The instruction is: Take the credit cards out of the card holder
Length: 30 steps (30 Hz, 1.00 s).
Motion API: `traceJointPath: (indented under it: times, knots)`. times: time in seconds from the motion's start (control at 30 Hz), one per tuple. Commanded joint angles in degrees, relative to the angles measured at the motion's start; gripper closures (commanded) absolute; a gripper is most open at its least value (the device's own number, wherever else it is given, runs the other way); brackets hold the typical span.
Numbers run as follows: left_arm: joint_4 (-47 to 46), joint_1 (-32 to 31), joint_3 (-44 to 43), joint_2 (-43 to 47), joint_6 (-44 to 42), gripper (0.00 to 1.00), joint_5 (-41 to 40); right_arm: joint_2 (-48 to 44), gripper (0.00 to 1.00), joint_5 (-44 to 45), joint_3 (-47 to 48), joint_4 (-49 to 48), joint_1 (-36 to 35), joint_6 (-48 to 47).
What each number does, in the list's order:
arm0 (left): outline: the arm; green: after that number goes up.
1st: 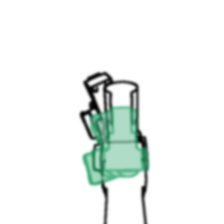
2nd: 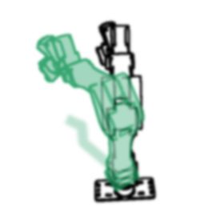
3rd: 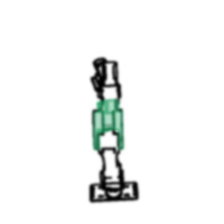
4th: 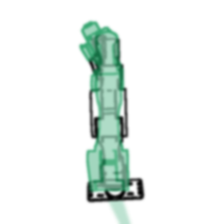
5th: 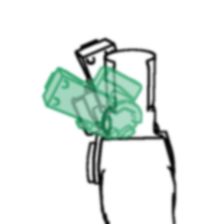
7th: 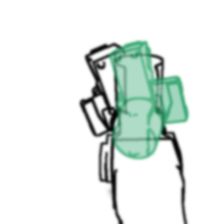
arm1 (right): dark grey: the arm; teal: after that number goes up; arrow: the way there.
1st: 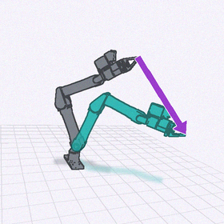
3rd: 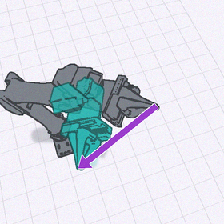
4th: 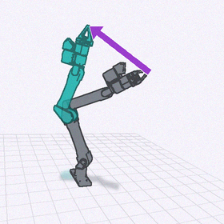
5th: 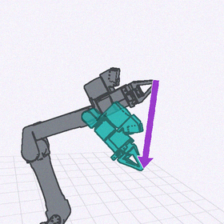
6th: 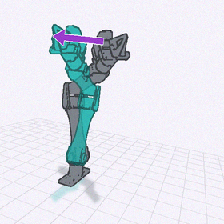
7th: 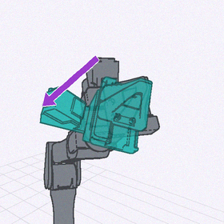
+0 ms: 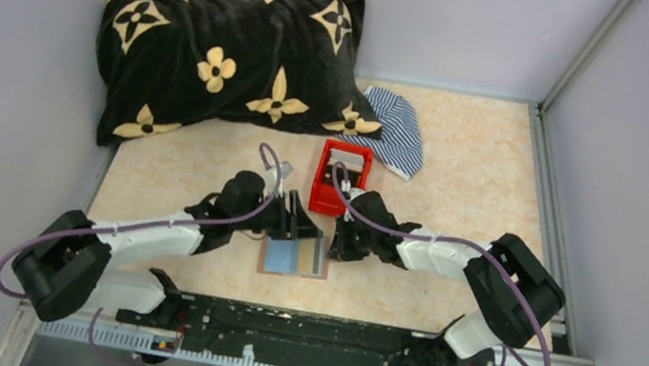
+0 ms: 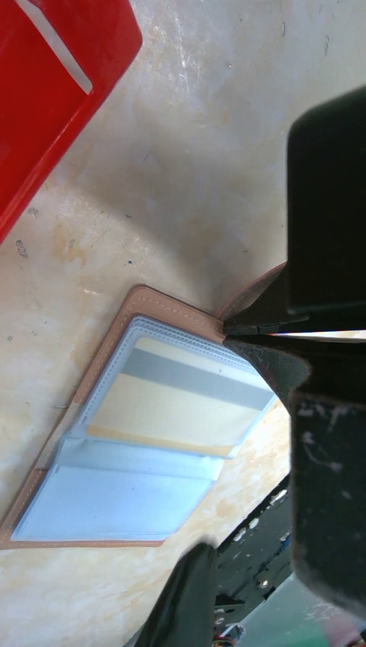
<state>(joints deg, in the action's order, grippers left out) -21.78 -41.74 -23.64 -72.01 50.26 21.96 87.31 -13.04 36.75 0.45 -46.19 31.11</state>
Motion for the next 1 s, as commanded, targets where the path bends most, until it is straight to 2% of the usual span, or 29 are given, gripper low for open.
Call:
traceJointPath:
  times: [0.0,0.2,0.47,0.97]
  knots:
    - [18.01,-0.10,-5.15,1.91,-7.81,0.41,-7.46,2.79,1.00,2.83,-0.96,3.05,-0.78,-1.07]
    - [19.37,-0.10,-1.67,-2.36,-6.18,0.41,-8.45,1.97,1.00,2.68,0.46,4.37,-0.83,-1.63]
    - [27.90,-0.10,1.16,1.41,-6.60,0.41,-15.49,3.40,1.00,2.60,0.97,4.42,-1.03,-2.03]
    - [20.51,-0.10,3.93,-1.90,-5.35,0.42,-11.56,7.83,1.00,3.38,7.27,6.76,-6.42,-2.66]
